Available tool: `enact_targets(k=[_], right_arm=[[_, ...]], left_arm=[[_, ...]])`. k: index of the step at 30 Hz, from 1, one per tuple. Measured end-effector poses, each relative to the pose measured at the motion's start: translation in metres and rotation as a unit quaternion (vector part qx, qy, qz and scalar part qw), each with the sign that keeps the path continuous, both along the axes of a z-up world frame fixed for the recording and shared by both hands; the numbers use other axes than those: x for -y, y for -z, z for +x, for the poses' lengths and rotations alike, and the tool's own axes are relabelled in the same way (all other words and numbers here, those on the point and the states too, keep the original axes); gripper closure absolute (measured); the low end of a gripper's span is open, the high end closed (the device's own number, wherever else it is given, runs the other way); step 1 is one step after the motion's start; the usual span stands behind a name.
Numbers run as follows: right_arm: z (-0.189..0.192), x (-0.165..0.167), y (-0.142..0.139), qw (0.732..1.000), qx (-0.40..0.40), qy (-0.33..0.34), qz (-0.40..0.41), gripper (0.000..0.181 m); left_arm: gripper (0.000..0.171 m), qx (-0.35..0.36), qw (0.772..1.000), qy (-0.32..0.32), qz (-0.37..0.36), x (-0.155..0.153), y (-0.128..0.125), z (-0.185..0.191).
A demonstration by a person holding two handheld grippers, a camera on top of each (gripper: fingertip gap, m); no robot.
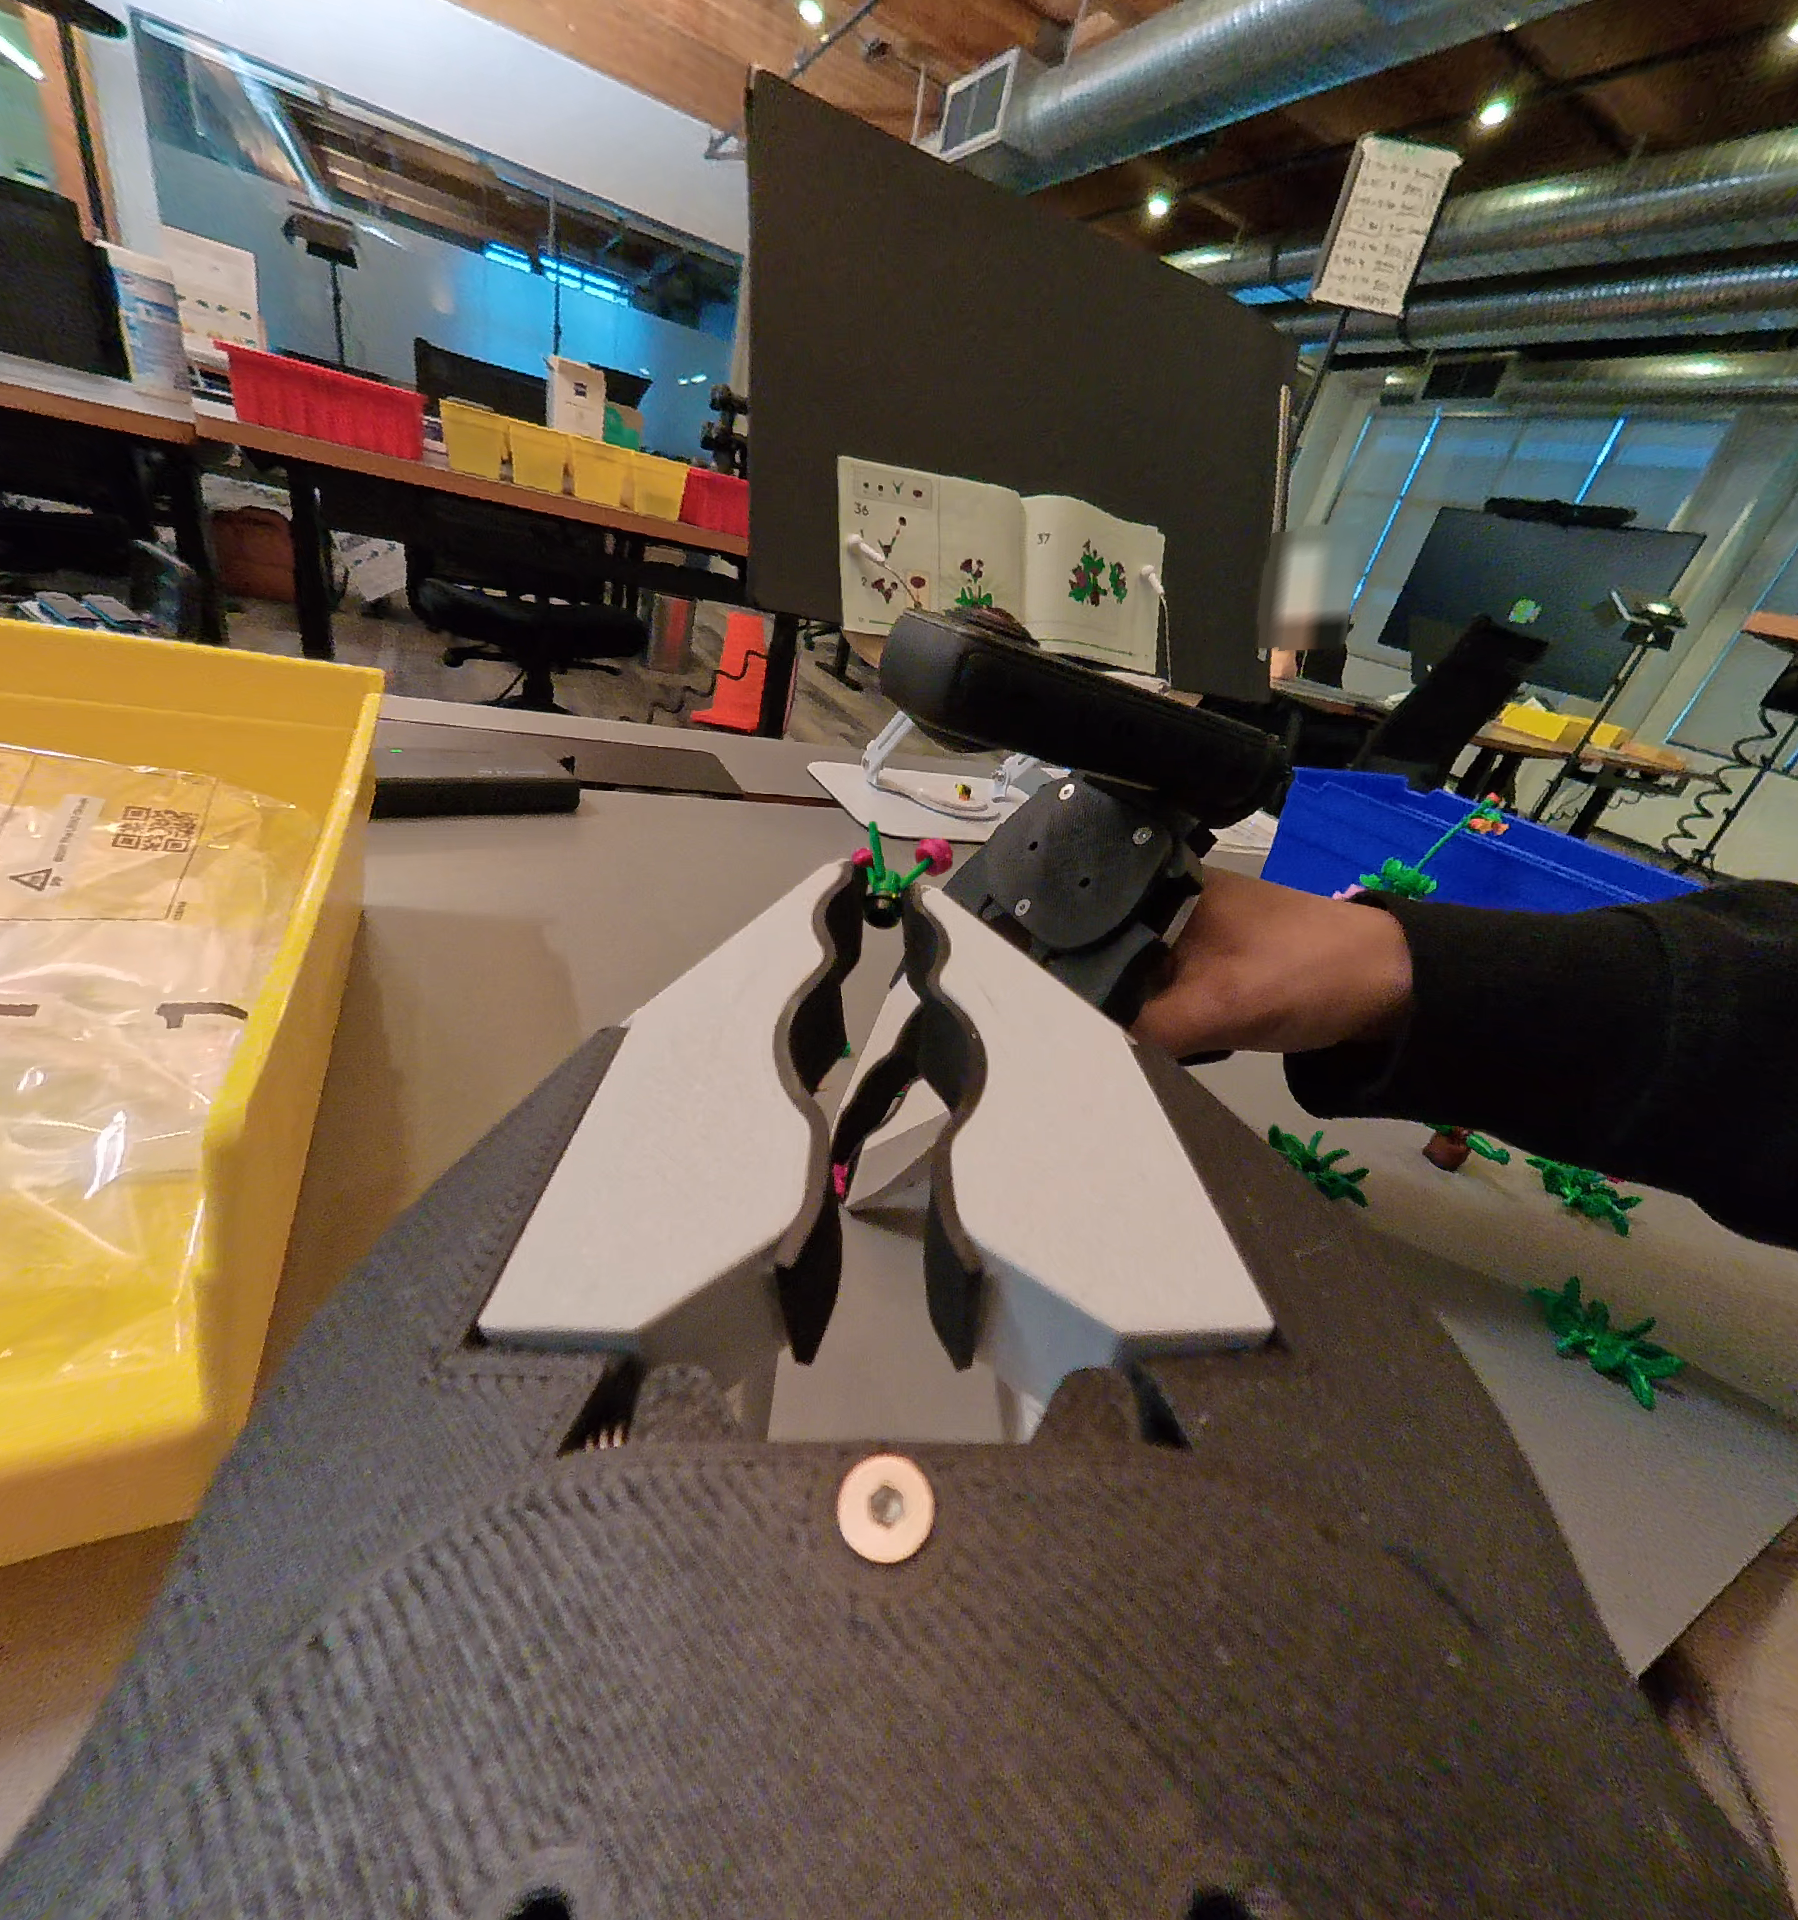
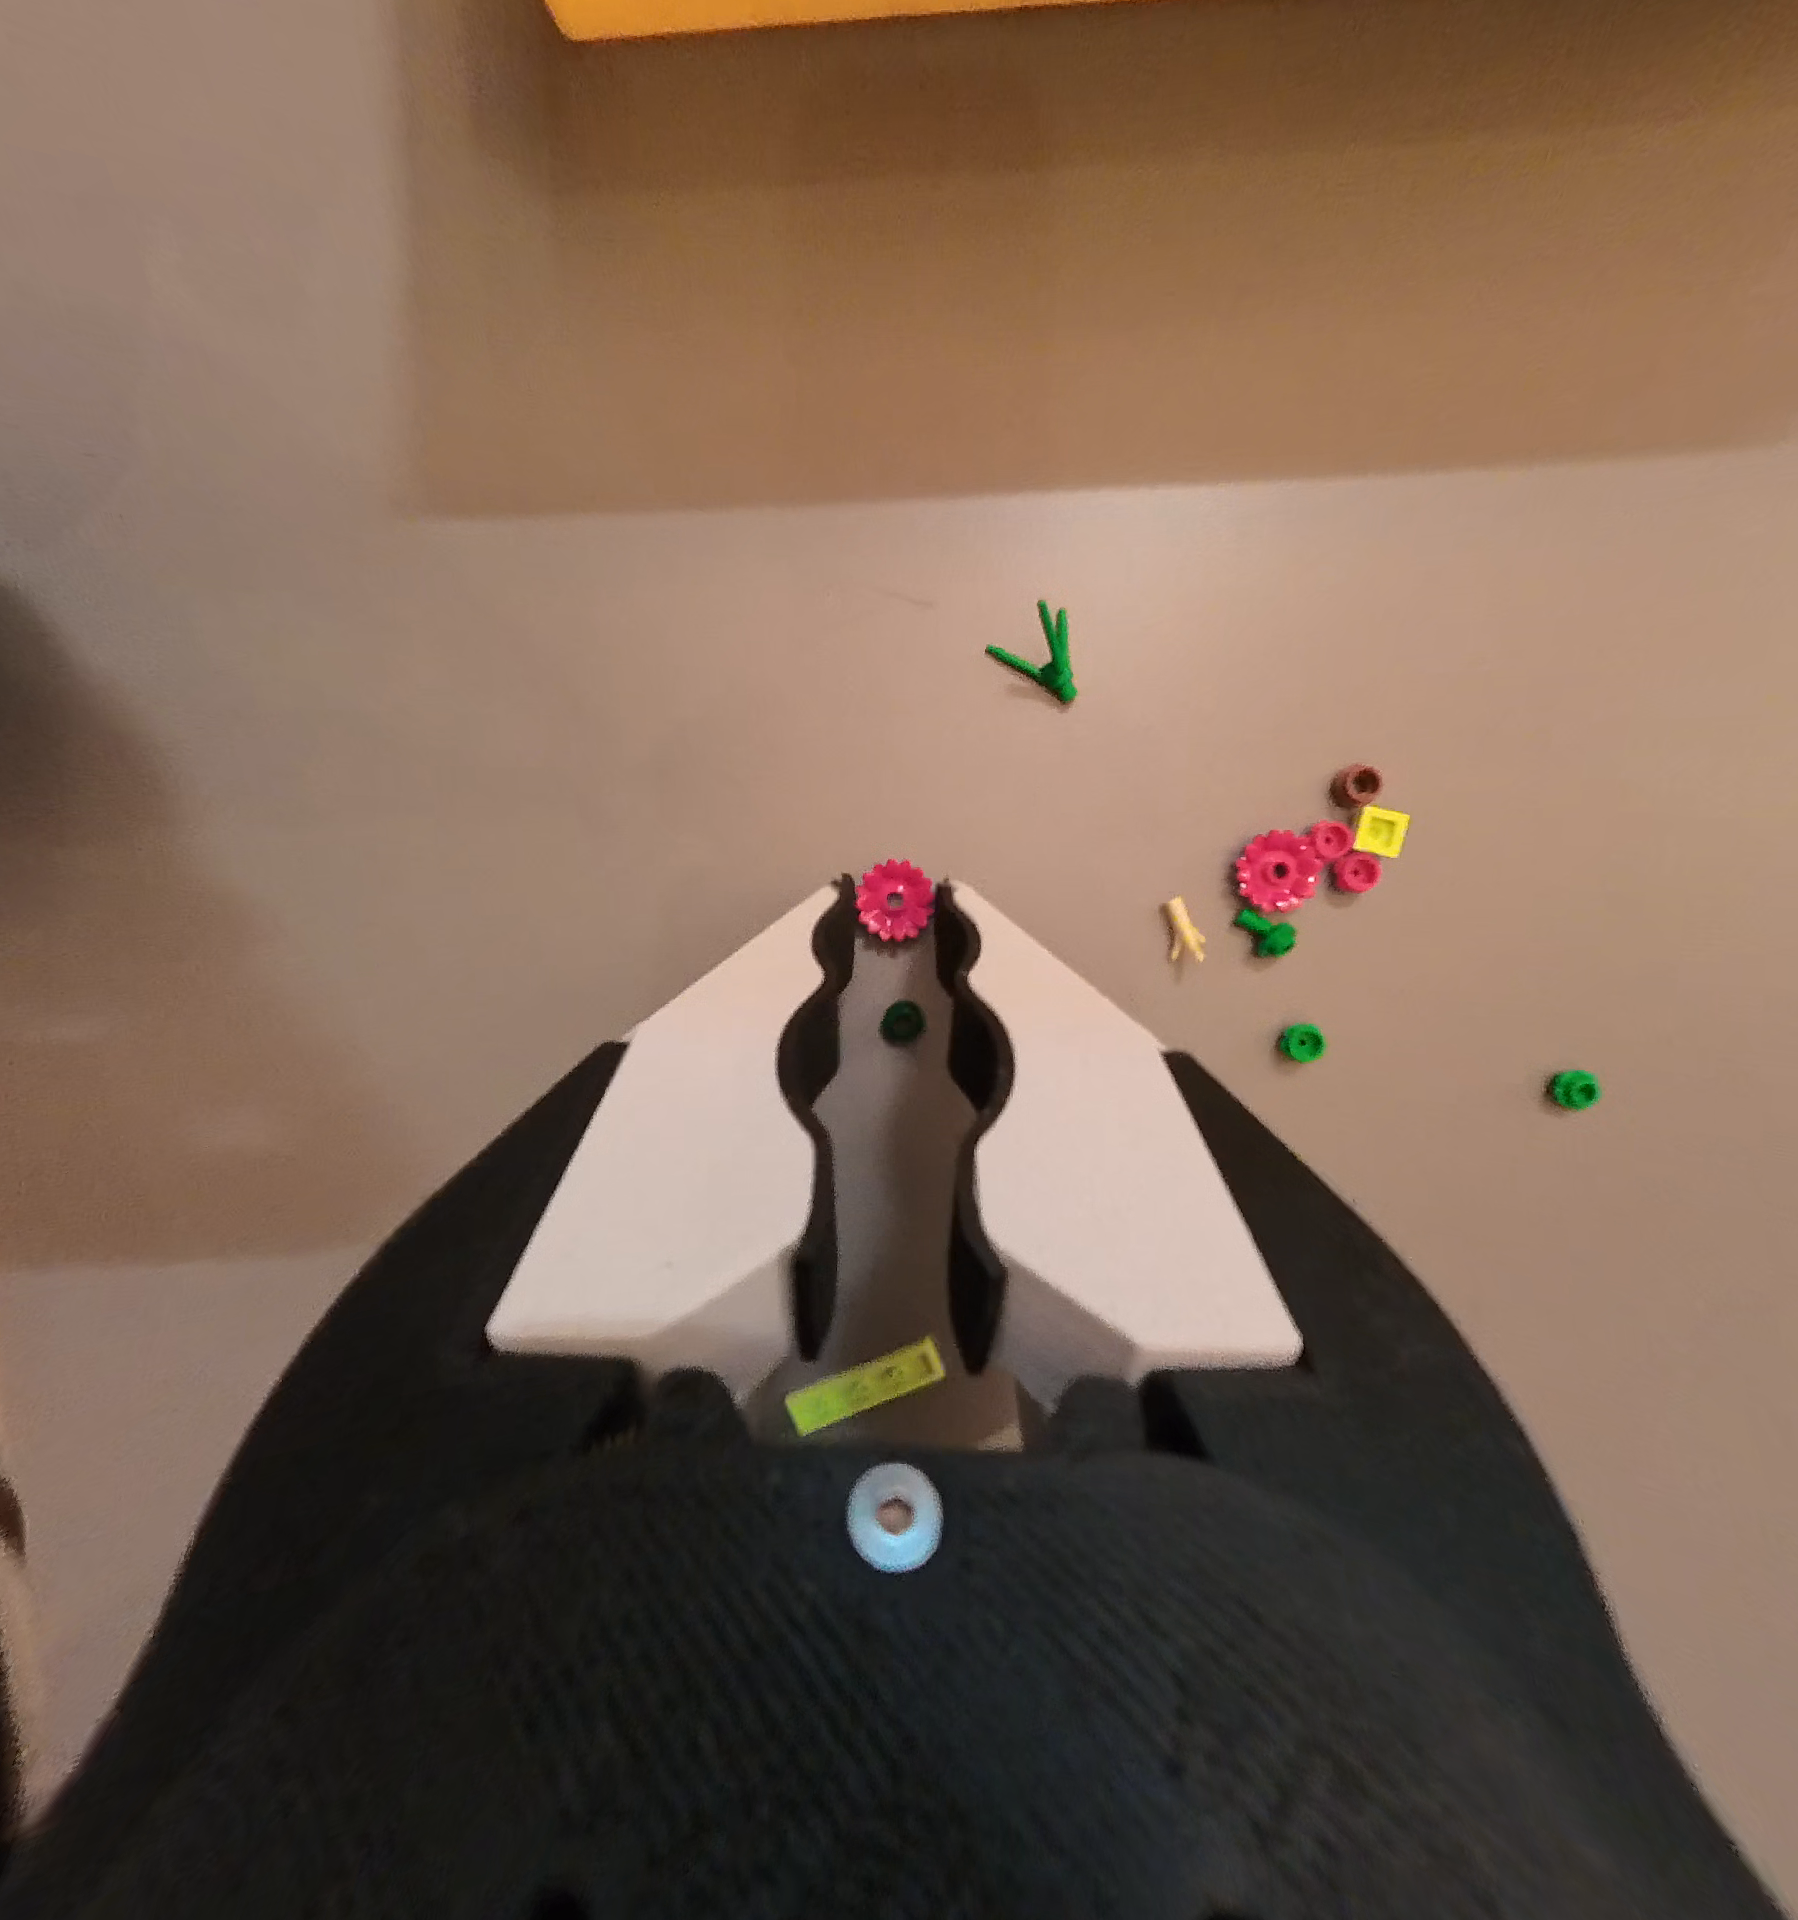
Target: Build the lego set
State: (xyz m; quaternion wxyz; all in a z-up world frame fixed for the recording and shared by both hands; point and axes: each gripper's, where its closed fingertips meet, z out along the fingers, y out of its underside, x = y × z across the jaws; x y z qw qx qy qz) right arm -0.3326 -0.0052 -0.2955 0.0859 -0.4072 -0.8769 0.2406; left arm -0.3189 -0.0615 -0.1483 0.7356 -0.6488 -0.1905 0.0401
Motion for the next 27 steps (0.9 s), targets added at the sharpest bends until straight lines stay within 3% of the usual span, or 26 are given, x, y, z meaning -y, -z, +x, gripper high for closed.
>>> enact_targets(k=[3, 7, 13, 17, 22, 27], right_arm=[[0.003, 0.001, -0.010, 0.999, -0.006, 0.024, -0.026, 0.168], [0.021, 0.002, -0.043, 0.995, -0.036, 0.057, -0.073, 0.168], [0.086, 0.003, -0.110, 0.976, -0.113, 0.092, -0.161, 0.168], [0.137, -0.001, -0.153, 0.935, -0.179, 0.120, -0.280, 0.168], [0.184, -0.033, -0.186, 0.865, -0.294, 0.163, -0.372, 0.168], [0.209, -0.057, -0.209, 0.813, -0.318, 0.171, -0.457, 0.169]], left_arm=[[0.166, -0.012, 1.000, 0.009, -0.012, -0.008, 0.001, 0.008], [0.166, -0.033, 0.998, 0.022, -0.042, -0.019, 0.006, 0.017], [0.166, -0.031, 0.997, 0.044, -0.047, -0.028, 0.010, 0.027], [0.167, -0.027, 0.996, 0.066, -0.048, -0.036, 0.012, 0.035], [0.167, -0.035, 0.992, 0.099, -0.070, -0.050, 0.020, 0.052], [0.167, -0.055, 0.986, 0.122, -0.095, -0.062, 0.025, 0.069]])
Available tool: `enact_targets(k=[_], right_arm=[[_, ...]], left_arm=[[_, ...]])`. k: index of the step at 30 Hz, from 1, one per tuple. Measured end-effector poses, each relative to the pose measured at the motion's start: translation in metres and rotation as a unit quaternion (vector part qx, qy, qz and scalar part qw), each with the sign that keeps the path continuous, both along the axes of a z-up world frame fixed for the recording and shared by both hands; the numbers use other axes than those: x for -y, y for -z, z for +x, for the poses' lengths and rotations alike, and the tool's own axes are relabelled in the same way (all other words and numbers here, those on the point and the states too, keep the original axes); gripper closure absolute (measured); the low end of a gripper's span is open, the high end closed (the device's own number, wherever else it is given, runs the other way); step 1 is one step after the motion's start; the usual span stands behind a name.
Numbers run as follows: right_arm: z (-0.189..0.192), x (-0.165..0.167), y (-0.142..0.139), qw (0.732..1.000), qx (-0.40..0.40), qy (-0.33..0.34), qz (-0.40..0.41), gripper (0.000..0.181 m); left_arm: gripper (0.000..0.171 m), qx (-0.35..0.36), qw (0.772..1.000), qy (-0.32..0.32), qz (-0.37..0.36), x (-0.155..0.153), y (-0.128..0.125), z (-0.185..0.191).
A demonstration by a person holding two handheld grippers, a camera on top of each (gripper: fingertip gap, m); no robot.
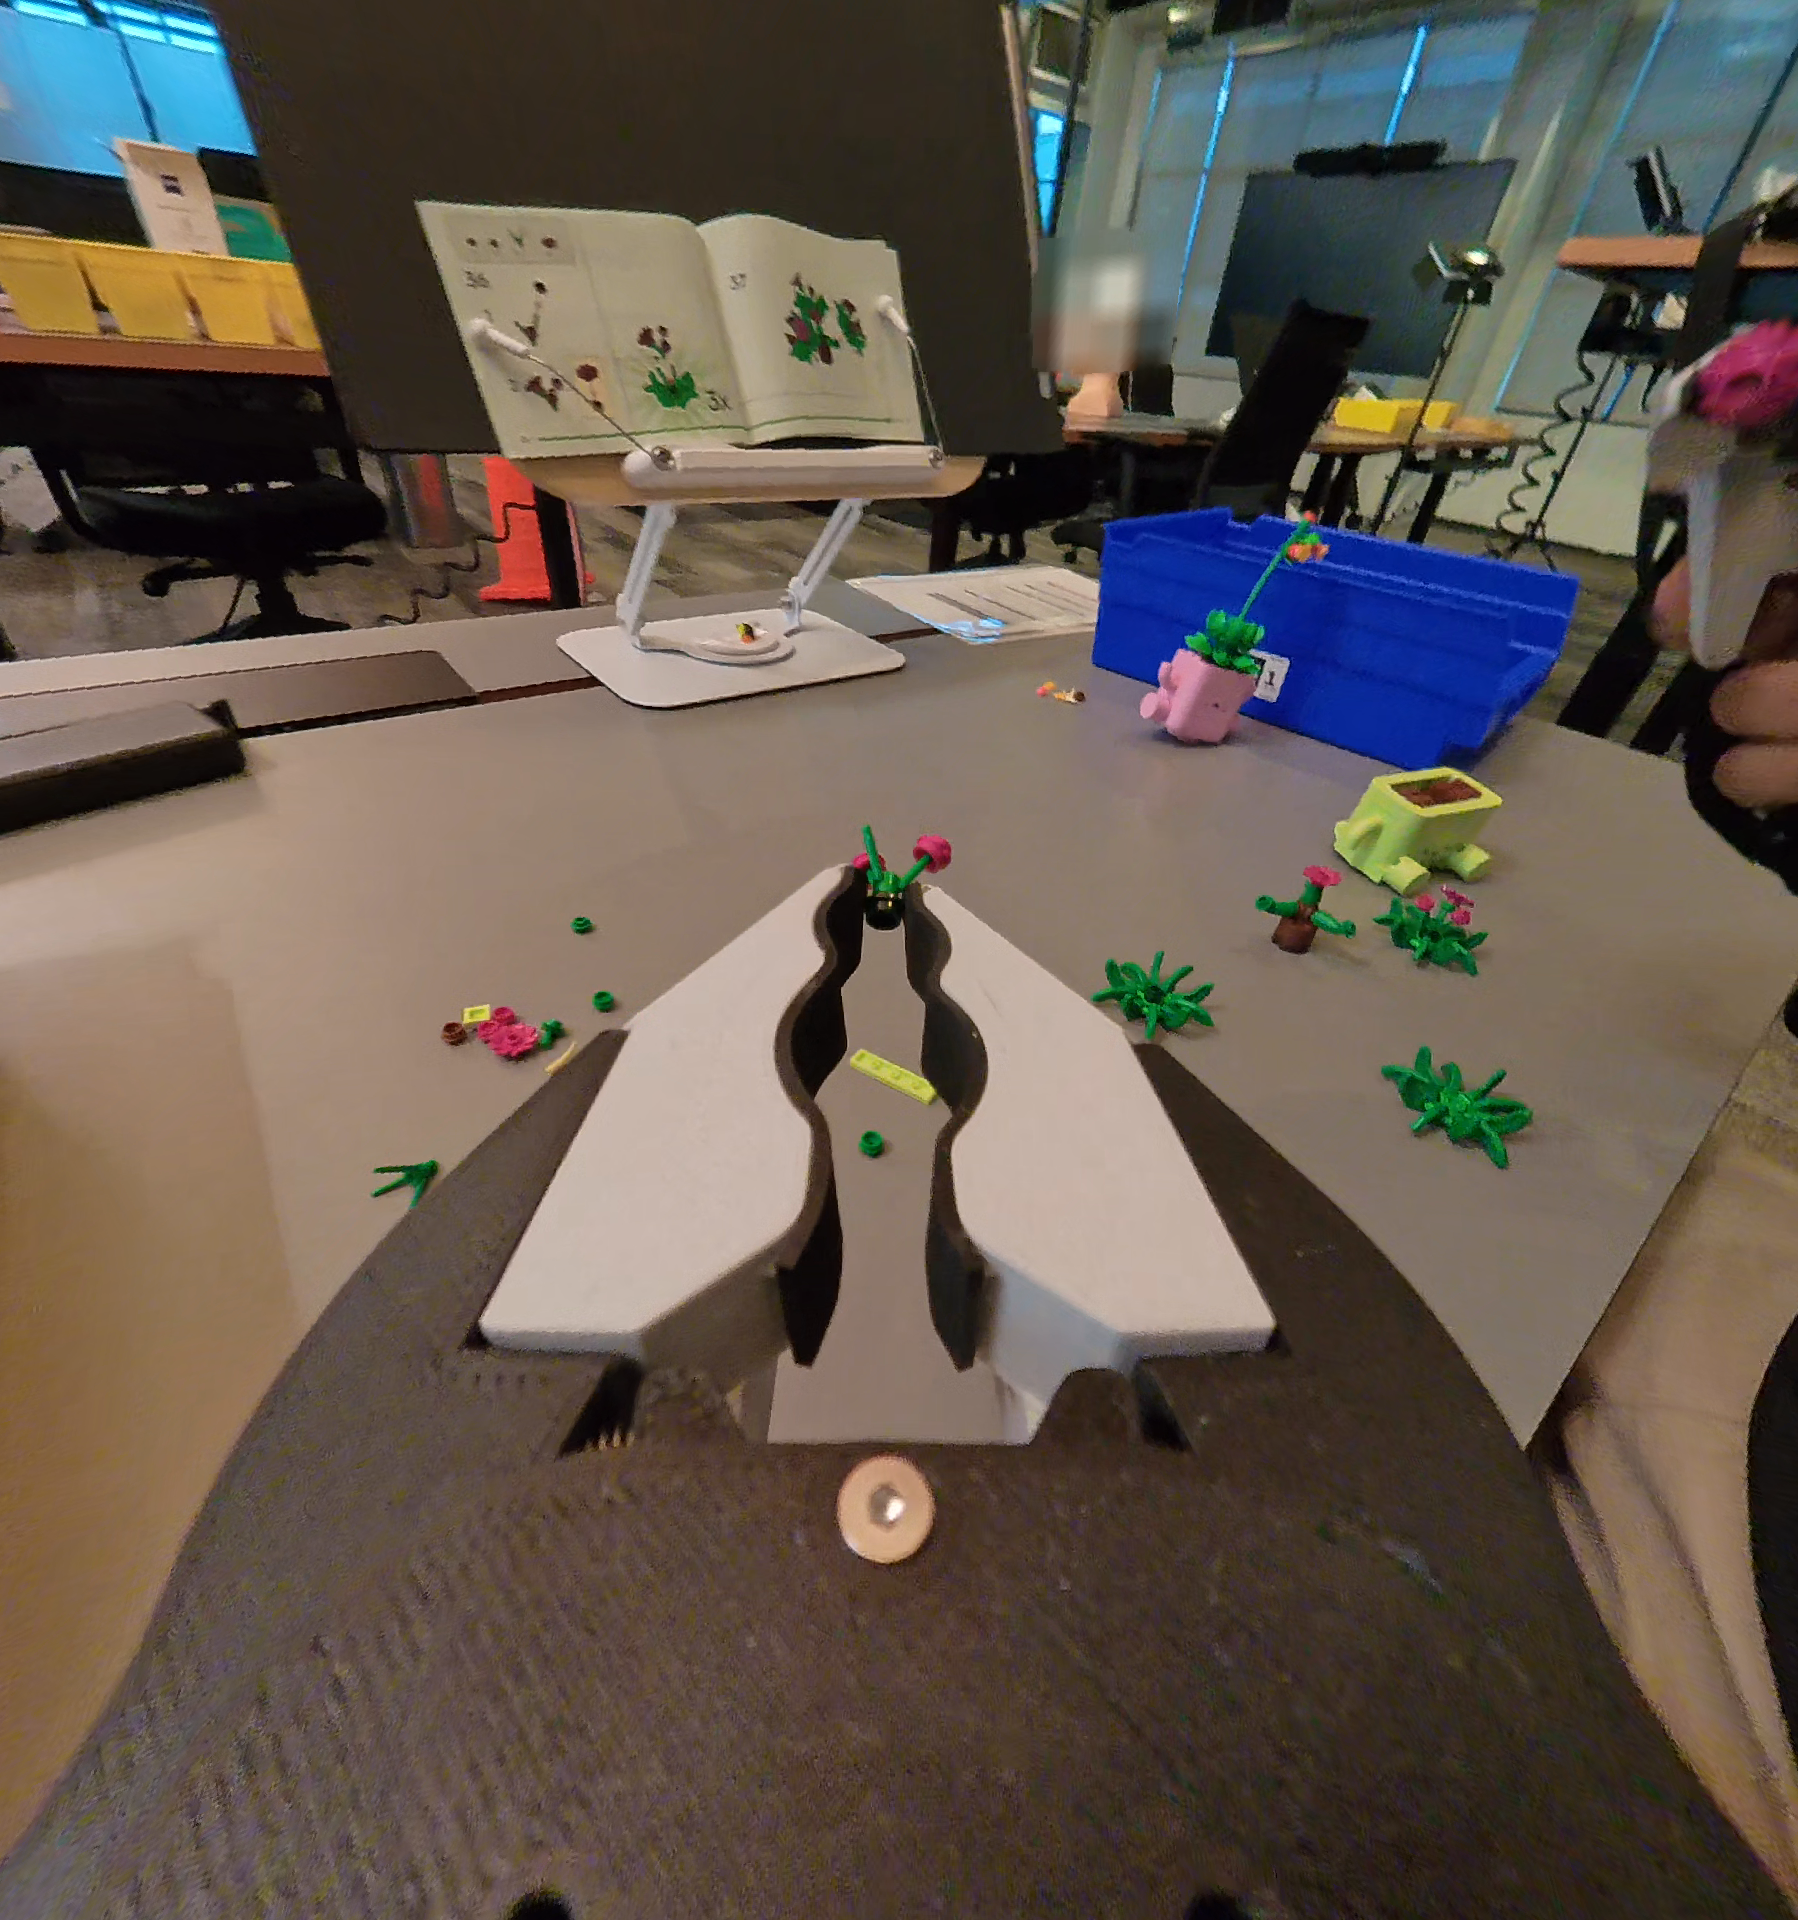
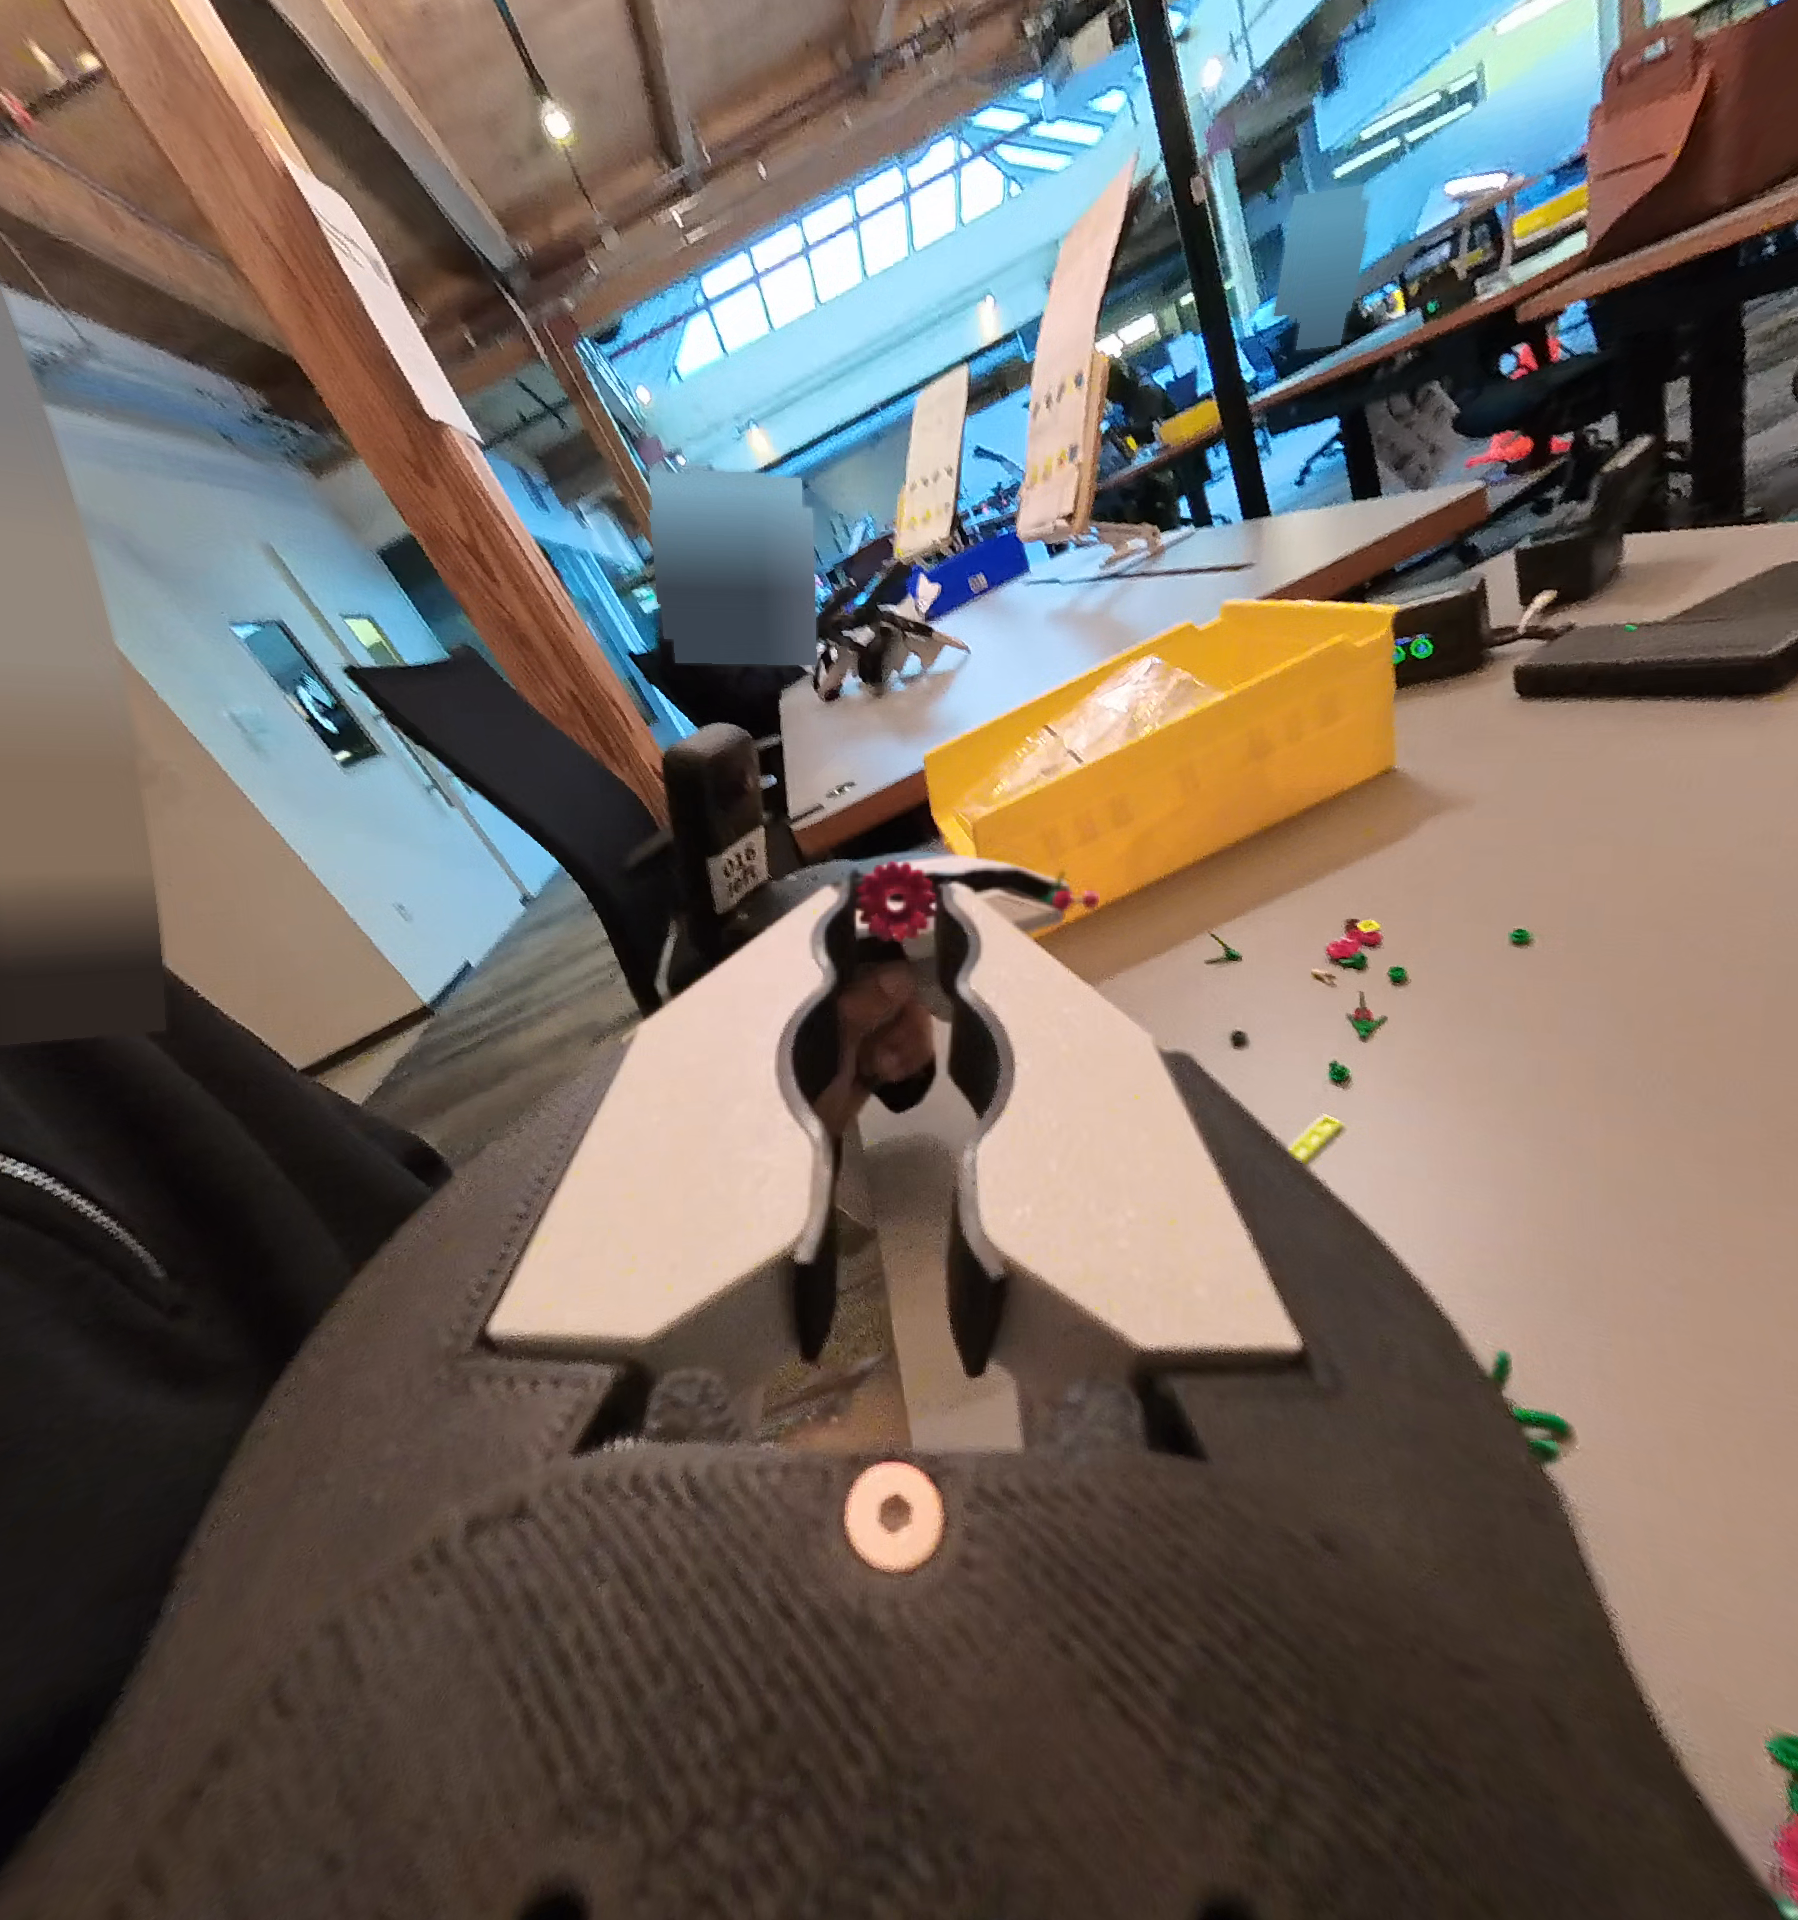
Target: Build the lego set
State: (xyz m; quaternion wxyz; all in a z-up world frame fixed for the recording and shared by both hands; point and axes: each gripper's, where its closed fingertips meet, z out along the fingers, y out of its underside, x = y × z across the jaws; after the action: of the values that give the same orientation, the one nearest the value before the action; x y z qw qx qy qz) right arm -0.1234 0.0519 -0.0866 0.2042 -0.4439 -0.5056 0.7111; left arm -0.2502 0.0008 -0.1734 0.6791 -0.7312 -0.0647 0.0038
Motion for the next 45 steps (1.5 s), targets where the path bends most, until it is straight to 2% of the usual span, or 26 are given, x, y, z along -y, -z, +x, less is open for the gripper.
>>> enact_targets(k=[5, 11, 15, 20, 27, 29, 32, 35, 40, 45], right_arm=[[0.006, 0.012, -0.009, 0.999, -0.029, -0.013, -0.010, 0.169], [0.000, 0.029, -0.002, 0.998, -0.017, -0.035, -0.043, 0.169], [-0.005, 0.035, -0.005, 0.992, -0.015, -0.066, -0.104, 0.169], [-0.007, 0.034, -0.013, 0.971, -0.023, -0.116, -0.207, 0.169], [-0.014, 0.032, -0.009, 0.958, -0.019, -0.140, -0.251, 0.168], [-0.018, 0.036, -0.006, 0.959, -0.014, -0.141, -0.244, 0.168], [-0.020, 0.041, 0.000, 0.970, -0.001, -0.129, -0.208, 0.168], [-0.022, 0.046, 0.003, 0.981, 0.009, -0.112, -0.158, 0.169], [-0.024, 0.049, 0.013, 0.992, 0.021, -0.086, -0.091, 0.169], [-0.025, 0.058, 0.025, 0.996, 0.035, -0.079, -0.029, 0.169]], left_arm=[[0.167, -0.010, 1.000, 0.022, -0.007, -0.007, 0.002, 0.012], [0.167, -0.006, 0.999, 0.033, 0.000, -0.007, 0.001, 0.016], [0.167, 0.000, 0.999, 0.036, 0.001, -0.007, 0.001, 0.016], [0.167, 0.008, 0.999, 0.038, 0.005, -0.006, 0.001, 0.015], [0.167, 0.017, 0.999, 0.039, 0.010, -0.005, 0.000, 0.013], [0.167, 0.016, 0.999, 0.030, 0.007, -0.003, 0.001, 0.010], [0.167, 0.022, 0.998, -0.049, -0.013, 0.006, 0.008, -0.018], [0.167, 0.055, 0.995, -0.077, 0.001, 0.018, 0.008, -0.034], [0.167, 0.101, 0.990, -0.093, 0.031, 0.028, 0.005, -0.048], [0.167, 0.111, 0.990, -0.084, 0.036, 0.026, 0.005, -0.046]])
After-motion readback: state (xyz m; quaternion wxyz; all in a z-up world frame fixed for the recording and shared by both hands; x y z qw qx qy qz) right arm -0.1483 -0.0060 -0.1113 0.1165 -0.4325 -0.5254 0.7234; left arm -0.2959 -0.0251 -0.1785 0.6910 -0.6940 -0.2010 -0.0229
